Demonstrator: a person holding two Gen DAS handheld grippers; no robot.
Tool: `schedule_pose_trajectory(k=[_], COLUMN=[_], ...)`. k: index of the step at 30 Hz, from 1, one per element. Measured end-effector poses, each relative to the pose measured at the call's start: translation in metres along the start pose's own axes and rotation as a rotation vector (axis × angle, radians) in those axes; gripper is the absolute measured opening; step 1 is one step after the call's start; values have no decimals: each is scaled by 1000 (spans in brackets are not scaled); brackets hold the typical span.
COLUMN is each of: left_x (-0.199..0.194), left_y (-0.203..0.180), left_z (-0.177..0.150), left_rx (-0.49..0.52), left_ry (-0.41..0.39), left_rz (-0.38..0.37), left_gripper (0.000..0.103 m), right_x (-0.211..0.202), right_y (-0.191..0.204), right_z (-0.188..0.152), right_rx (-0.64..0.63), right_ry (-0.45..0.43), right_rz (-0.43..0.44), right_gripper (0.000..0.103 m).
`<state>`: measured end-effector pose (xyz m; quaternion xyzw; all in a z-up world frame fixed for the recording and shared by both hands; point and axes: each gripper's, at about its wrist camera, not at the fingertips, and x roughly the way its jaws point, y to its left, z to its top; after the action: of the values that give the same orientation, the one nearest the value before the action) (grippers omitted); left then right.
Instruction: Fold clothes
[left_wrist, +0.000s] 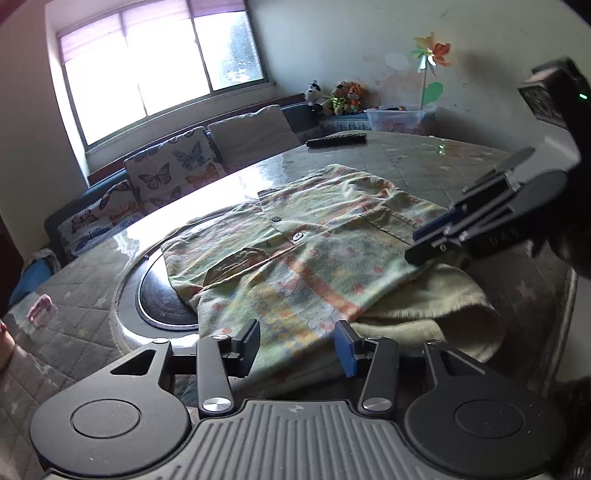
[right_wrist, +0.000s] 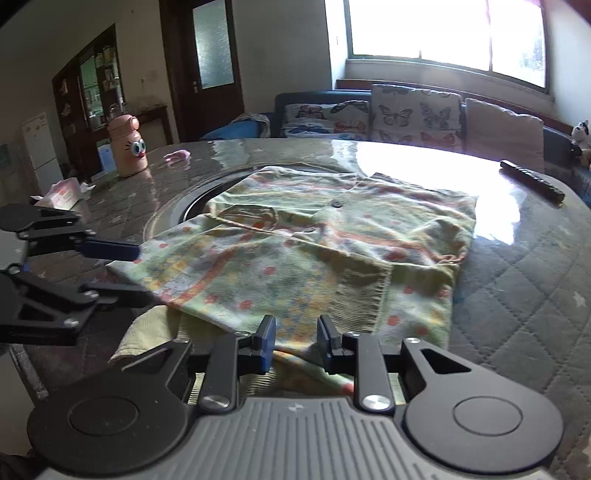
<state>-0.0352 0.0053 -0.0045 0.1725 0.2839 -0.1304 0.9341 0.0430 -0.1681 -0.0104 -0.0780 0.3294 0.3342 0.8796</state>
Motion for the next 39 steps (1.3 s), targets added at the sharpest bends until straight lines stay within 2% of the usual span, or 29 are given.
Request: schedule_pose_trajectory(k=[5, 9, 17, 18, 19, 22, 23, 24, 28, 29, 30, 31, 33, 38, 39], left_x=[-9, -6, 5, 6, 7, 8, 9, 10, 17, 20, 22, 25, 30, 37, 35], left_y=[-16, -33, -49, -49, -48, -41, -38, -34, -10, -6, -2, 2, 8, 15, 17], left_z=[-11, -14, -6, -5, -4, 3, 6, 10, 28, 32, 35, 38, 44, 46, 44], left_rx=[116, 189, 241, 239, 231, 171, 142, 106, -51, -74, -92, -109, -137, -167, -171], left_ry=[-5, -42, -126, -134, -140, -155, -159, -160, -152, -150, -150, -149, -146, -126, -125], left_rz=[-20, -53, -109, -118, -129, -152, -157, -157, -147, -146, -146, -146, -146, -153, -151], left_gripper=[56, 59, 58, 52, 49, 28, 18, 13, 8, 7, 7, 7, 7, 8, 10], right_x=[-8, -18, -42, -45, -48, -53, -54, -55, -55, -53, -50, -48, -40, -18, -14], right_y=[-9, -12, -13, -13, -12, -8, -6, -3, 7, 11, 14, 18, 21, 22, 21], right_z=[-3, -2, -10, -13, -14, -18, -19, -20, -21, -20, -18, -17, -13, -2, 0], right_rx=[29, 42, -16, -30, -47, -100, -119, -149, -230, -249, -269, -289, -303, -275, -262], right_ry=[2, -10, 3, 7, 10, 18, 21, 22, 15, 6, -6, -17, -32, -25, -20], right_rz=[-3, -13, -44, -48, -50, -50, -49, -45, -20, -15, -11, -8, 6, 57, 67], right_gripper=[31, 31, 39, 41, 42, 46, 46, 46, 47, 48, 55, 58, 58, 45, 31])
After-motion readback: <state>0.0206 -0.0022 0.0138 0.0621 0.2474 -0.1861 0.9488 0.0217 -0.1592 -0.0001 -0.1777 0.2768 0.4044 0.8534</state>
